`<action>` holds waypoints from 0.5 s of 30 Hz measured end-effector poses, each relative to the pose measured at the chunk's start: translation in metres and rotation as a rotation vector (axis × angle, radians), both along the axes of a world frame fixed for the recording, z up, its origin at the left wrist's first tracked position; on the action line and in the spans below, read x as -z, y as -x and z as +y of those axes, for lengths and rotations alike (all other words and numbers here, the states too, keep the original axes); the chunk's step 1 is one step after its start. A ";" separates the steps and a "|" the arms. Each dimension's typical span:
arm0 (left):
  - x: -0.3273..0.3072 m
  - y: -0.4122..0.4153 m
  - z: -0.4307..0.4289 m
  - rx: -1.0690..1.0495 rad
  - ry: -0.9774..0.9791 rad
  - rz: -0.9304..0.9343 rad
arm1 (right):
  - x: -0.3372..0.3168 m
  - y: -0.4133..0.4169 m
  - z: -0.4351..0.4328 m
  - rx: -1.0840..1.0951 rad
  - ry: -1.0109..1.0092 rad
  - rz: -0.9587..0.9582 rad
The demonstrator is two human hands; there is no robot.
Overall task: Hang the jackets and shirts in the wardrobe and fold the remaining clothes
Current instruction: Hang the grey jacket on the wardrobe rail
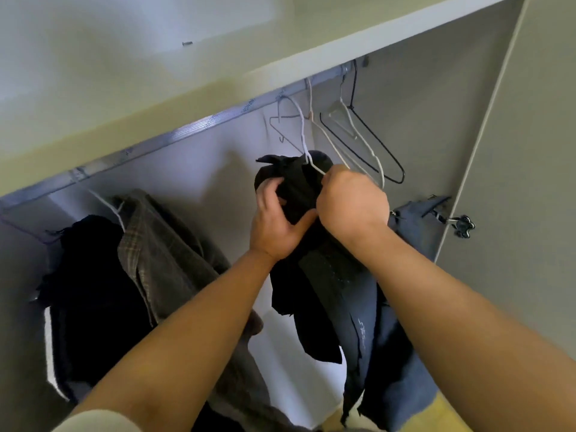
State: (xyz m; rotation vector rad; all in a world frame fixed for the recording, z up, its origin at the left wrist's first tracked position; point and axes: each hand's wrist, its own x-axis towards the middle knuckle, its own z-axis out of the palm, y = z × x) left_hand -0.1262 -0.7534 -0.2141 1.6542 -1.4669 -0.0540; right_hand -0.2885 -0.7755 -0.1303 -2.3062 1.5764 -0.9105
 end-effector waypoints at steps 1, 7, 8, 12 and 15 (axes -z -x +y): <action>-0.002 -0.010 -0.005 0.007 0.004 -0.030 | -0.003 -0.009 -0.004 0.005 0.022 -0.006; -0.015 -0.046 -0.030 -0.014 0.020 -0.068 | -0.026 -0.056 -0.030 0.050 0.035 -0.007; -0.016 -0.052 -0.034 0.003 0.015 -0.102 | -0.028 -0.062 -0.034 0.053 0.032 -0.008; -0.015 -0.076 -0.044 -0.056 0.000 -0.156 | -0.033 -0.075 -0.051 0.047 0.016 -0.003; -0.016 -0.087 -0.048 -0.109 0.024 -0.002 | -0.033 -0.082 -0.061 0.021 0.003 0.015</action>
